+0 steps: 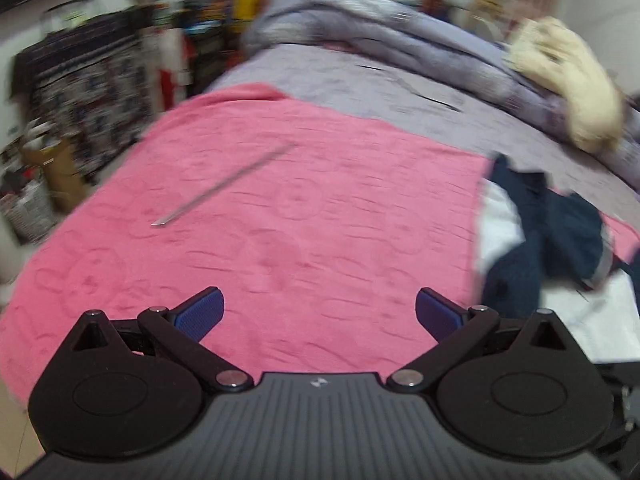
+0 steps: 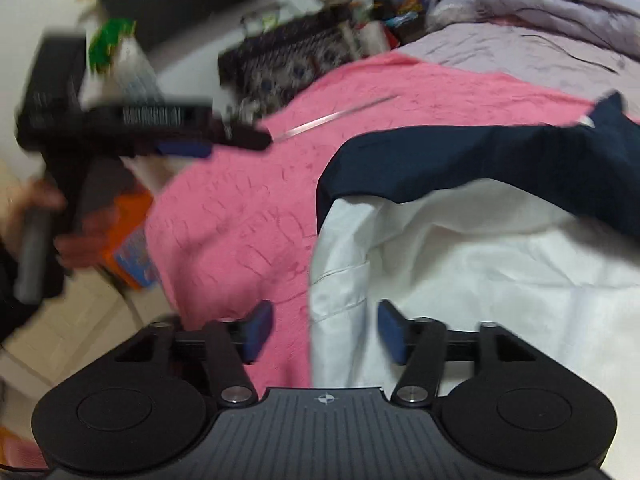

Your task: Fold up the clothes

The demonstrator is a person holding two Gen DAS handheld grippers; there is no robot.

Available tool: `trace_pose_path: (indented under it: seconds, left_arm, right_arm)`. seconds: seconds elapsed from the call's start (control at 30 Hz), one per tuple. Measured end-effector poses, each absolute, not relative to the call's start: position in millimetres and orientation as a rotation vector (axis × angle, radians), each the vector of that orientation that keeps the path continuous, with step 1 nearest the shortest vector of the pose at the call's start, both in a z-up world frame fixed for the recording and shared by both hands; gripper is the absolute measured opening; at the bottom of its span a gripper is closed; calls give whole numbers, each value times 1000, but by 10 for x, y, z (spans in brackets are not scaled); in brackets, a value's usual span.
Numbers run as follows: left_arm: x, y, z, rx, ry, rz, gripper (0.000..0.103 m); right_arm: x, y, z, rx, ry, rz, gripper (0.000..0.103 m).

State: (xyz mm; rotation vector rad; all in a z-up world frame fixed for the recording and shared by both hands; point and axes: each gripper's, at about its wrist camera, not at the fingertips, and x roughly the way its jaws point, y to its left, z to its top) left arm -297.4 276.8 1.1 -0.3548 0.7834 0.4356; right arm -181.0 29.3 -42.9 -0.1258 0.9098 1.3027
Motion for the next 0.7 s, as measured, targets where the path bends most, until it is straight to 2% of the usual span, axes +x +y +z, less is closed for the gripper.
trace_pose_path:
  seconds: [0.03, 0.1, 0.27, 0.4, 0.57, 0.6, 0.63, 0.67, 0.7]
  left_arm:
    - [-2942, 2688, -14, -347, 793, 393, 103]
    - [-2879, 2529, -63, -331, 811, 309, 103]
    - [-2923, 2139, -277, -297, 843, 181, 103]
    - [-2860, 2099, -403, -220, 815, 313, 103]
    - [-2541, 2138, -569, -302, 833, 266, 103]
    - [-2458, 2131, -612, -324, 845, 260, 103]
    - [-2374, 2130, -648, -348, 861, 257, 103]
    - [-2295, 2141, -633, -378, 864, 246, 102]
    - [-2217, 2155, -606, -411, 862, 232, 96]
  right_arm:
    - [-1842, 124, -365, -76, 894, 1285, 80]
    - [-1833, -315, -209, -19, 843, 1208, 89]
    - [-1779, -1540, 0, 2, 787, 909, 91]
    - [-1886, -2233, -111, -92, 805, 660, 100]
    - [-1861, -2272, -523, -79, 861, 645, 100]
    - [-1803, -2241, -603, -47, 876, 646, 88]
    - [-1705, -2179, -660, 11, 916, 643, 55]
    - [-1605, -2106, -699, 71, 956, 638, 37]
    - [-1503, -2001, -657, 131, 983, 627, 30]
